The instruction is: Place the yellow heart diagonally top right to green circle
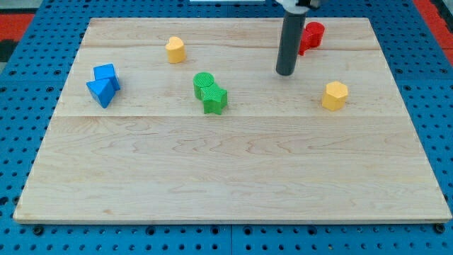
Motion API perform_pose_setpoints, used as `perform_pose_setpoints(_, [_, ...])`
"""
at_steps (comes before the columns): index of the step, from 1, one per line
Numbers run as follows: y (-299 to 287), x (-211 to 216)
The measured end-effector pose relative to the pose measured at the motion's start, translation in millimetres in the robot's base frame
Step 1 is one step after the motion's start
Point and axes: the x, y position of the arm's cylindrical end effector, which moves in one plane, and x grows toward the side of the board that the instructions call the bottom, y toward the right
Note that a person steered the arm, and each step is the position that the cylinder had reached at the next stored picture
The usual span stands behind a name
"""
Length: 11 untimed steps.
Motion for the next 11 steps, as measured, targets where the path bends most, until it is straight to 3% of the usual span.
perform_pose_setpoints(1, [-33,-66])
perform_pose_setpoints(2, [-113,-103])
perform_pose_setpoints(3, [-207,-91])
perform_pose_setpoints(4, [-233,-18])
perform_pose_setpoints(5, [-178,-7])
perform_pose_setpoints(6, [-226,-23])
perform_pose_setpoints(9, [-195,-56])
perform_pose_setpoints(11, [-126,-28])
